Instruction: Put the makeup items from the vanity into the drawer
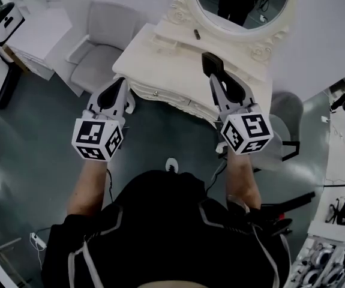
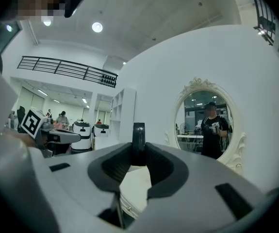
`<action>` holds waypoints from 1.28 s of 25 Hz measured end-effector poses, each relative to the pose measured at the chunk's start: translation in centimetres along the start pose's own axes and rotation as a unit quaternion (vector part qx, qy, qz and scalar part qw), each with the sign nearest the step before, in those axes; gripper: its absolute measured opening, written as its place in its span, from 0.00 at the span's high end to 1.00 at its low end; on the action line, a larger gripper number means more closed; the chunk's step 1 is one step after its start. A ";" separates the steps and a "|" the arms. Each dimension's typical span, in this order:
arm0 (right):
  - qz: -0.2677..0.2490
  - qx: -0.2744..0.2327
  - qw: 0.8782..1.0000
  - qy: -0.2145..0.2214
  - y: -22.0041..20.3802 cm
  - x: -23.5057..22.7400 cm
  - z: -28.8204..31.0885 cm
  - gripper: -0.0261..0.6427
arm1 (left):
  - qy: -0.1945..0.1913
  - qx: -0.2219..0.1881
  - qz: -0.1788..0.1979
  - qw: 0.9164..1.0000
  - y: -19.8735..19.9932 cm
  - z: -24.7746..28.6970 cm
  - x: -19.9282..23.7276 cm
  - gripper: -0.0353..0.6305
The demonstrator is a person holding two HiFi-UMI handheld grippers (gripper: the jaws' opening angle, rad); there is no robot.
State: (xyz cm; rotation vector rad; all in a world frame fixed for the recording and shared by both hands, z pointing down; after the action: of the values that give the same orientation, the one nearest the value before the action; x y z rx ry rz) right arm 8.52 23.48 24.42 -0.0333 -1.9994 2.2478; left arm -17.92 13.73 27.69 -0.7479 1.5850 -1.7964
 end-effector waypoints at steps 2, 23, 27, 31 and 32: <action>0.001 0.001 1.000 0.004 -0.3 -1.3 0.7 0.82 | 0.002 0.000 0.005 1.000 0.1 1.5 -0.4 0.94; 0.010 -0.015 0.999 0.045 -0.2 -10.7 7.7 0.83 | 0.007 0.022 0.000 1.000 0.7 14.7 -1.0 0.94; 0.010 -0.005 0.999 0.034 -0.1 -10.7 11.1 0.83 | -0.008 0.023 -0.005 1.000 0.6 17.4 1.8 0.94; 0.007 0.005 1.000 0.026 0.2 -10.4 14.6 0.83 | -0.028 0.028 -0.008 0.999 0.6 19.9 4.7 0.94; 0.007 0.008 1.000 0.025 0.3 -10.3 15.6 0.83 | -0.032 0.029 -0.009 0.999 0.6 20.4 5.5 0.94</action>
State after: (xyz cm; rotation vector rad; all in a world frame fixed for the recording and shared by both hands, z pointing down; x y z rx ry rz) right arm 17.04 6.88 25.23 -0.1008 -1.9628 2.2469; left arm -5.91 -3.58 29.59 -0.7867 1.4836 -1.8042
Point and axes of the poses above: the fingertips, and each gripper's own axes: z forward along the fingers, x to its left, y out of its top, the point moved 6 cm from there along -z, backward along the fingers, and after that the axes turned 5 degrees about x, right-handed, at the moved point
